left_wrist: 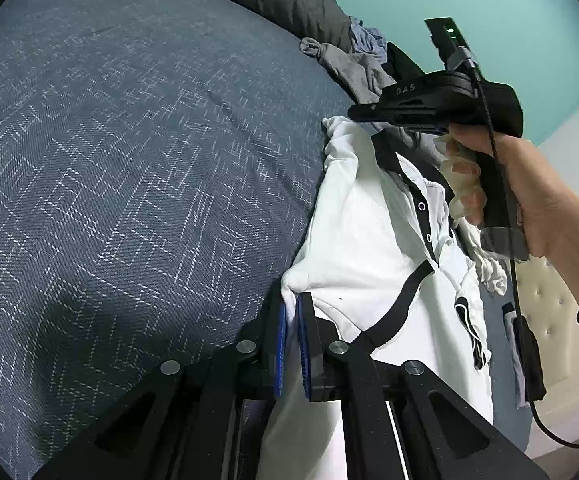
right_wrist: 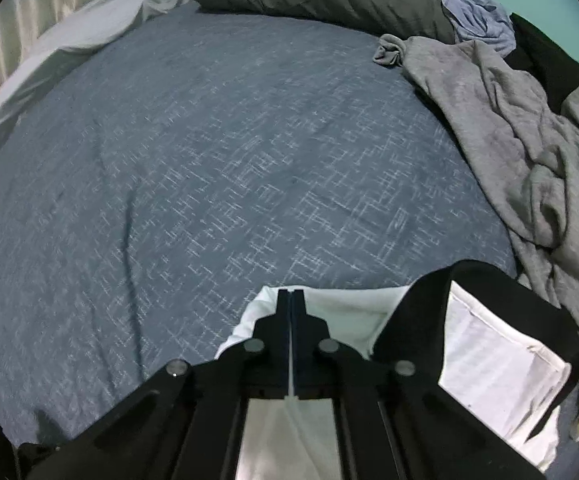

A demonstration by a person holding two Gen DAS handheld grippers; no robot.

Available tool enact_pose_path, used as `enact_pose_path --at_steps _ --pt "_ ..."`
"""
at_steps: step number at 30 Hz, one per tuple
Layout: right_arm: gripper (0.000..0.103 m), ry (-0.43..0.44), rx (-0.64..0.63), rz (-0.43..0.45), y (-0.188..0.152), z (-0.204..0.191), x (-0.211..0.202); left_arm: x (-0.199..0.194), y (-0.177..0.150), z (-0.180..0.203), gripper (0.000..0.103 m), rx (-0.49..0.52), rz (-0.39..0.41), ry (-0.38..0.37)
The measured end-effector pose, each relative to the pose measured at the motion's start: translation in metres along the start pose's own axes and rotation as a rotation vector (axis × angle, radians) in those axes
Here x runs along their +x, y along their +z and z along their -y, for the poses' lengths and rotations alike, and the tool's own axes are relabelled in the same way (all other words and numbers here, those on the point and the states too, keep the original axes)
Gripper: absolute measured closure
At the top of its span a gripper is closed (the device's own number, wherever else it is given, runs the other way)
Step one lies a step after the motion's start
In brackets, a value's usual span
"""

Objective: Fold clothes

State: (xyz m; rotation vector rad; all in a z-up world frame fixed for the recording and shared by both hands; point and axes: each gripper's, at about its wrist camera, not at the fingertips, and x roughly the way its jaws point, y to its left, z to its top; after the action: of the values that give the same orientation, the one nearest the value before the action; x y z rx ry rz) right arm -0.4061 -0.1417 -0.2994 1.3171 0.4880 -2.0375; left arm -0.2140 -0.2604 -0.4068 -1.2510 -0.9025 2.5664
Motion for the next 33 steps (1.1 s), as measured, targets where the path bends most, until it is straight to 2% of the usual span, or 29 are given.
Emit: enact_pose_path --at_steps 3,5,7,12,15,18,19,27,33 --pt "0.102 0.022 -0.009 -0.010 0.001 -0.001 -0.001 -0.001 -0.002 0.000 0.097 0.000 0.000 -0.001" --pt "0.098 0.019 -0.019 -0.030 0.002 -0.002 0.000 -0.001 -0.002 0.000 0.097 0.001 0.001 0.000" --pt "0.089 0.031 -0.021 -0.047 0.001 -0.003 0.002 -0.001 -0.002 0.000 0.097 0.001 0.001 0.001" --pt "0.084 0.037 -0.042 -0.086 -0.002 -0.006 0.010 -0.001 -0.003 0.000 0.097 0.003 0.001 0.003" --pt "0.084 0.030 -0.046 -0.080 -0.003 -0.005 0.011 -0.001 -0.003 0.001 0.097 0.003 0.000 0.002" --pt "0.098 0.018 -0.047 -0.060 -0.003 -0.004 0.009 -0.001 -0.003 0.001 0.097 0.003 0.000 0.003" --pt "0.100 0.007 -0.046 -0.046 -0.002 -0.003 0.007 -0.001 -0.003 0.001 0.097 0.004 -0.001 0.002" --pt "0.101 -0.030 0.074 0.048 0.005 0.027 -0.008 0.002 -0.005 0.001 0.098 0.002 -0.005 0.002" --pt "0.101 0.029 0.192 0.022 -0.003 0.045 -0.004 0.003 -0.007 0.002 0.098 0.000 -0.006 0.003"
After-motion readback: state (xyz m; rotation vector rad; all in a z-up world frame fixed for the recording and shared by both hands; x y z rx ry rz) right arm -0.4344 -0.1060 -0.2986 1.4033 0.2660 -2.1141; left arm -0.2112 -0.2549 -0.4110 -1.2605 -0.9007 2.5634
